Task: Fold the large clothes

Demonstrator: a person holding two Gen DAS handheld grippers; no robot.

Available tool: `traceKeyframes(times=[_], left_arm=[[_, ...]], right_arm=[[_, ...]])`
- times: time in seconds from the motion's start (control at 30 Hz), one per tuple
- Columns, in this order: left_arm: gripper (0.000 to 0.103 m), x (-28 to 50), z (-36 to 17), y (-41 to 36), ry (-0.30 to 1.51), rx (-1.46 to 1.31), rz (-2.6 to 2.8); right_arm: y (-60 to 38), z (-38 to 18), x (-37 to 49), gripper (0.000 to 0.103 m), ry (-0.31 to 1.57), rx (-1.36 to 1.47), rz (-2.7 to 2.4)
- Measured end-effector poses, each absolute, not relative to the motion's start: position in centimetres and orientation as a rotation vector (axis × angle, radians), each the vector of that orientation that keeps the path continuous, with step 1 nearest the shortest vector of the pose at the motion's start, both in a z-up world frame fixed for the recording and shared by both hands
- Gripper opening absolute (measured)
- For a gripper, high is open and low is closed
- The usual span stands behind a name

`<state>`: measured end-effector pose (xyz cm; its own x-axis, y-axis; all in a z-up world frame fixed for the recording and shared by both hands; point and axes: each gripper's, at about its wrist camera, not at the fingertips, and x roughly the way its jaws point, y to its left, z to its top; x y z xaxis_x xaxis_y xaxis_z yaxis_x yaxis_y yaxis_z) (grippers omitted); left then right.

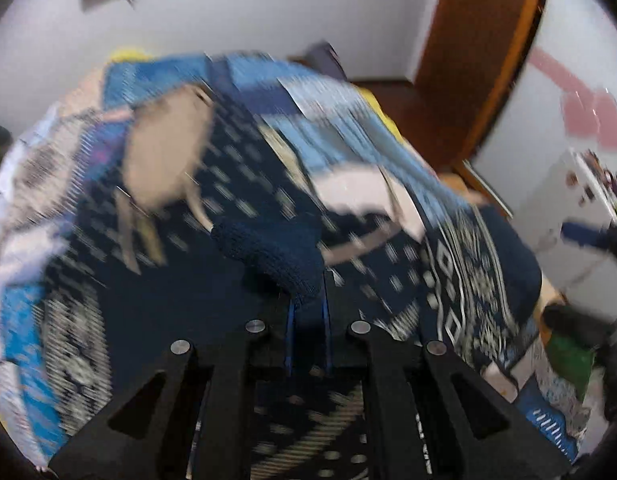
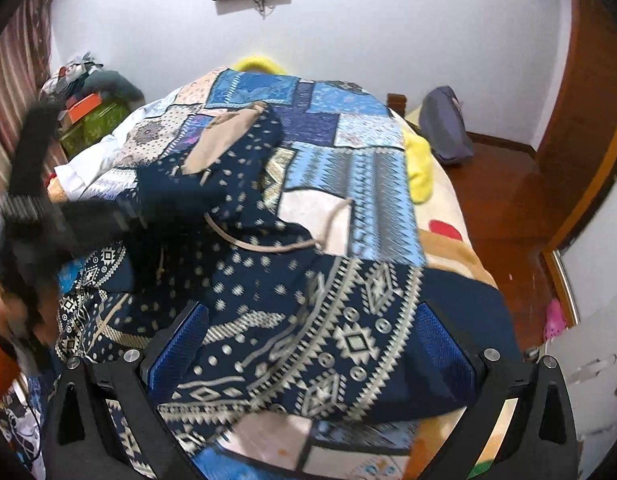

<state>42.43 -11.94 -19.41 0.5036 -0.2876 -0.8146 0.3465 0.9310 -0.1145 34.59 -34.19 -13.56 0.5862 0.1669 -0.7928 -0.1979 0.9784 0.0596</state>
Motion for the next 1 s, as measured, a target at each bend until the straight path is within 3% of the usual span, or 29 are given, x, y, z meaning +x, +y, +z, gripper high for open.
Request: traceKeyframes(times=[0.2,0.3,0.33,0.5,0.57,0.7,0.9,1.0], left_arm=[[0.014,40.7,-23.1,-14.6,1.087,0.104,-0.448],[0.044,40.1,-23.2,-13.8,1.134,0.108,-0.463],[0.062,39.9,-22.9,-13.3,1.14,0.106,-0.456],[0.072,37.9,-19.6,-7.7,1.052,0.081,-0.425],[0.083,37.3,-18.9,-4.2,1.01,0.066,-0.347],[0.086,36.7,-20.3,3.0,1.012,0.109,-0.171],[0.086,34.6,-26.1,13.2,1.141,0.143,0.065],[0.085,33.8,-28.5,15.4,1.184,0.139,0.107]], right_arm=[[-35.4,-14.4,34.2,0.103,0.957,-0.012,0.203],[-35.0,-14.8,34.3,0.103,0.97,-0.002,0.215],[-34.8,-14.9,34.5,0.103,0.973,0.0,0.219],[-32.3,-15.7,35.9,0.103,0.995,0.024,0.266],[-31.0,-16.4,36.7,0.103,1.014,0.029,0.286],[-27.5,-18.2,38.2,0.102,1.048,-0.015,0.32],[-22.4,-20.9,40.4,0.072,1.09,-0.108,0.352],[-21.0,-22.3,41.5,0.049,1.106,-0.129,0.324]])
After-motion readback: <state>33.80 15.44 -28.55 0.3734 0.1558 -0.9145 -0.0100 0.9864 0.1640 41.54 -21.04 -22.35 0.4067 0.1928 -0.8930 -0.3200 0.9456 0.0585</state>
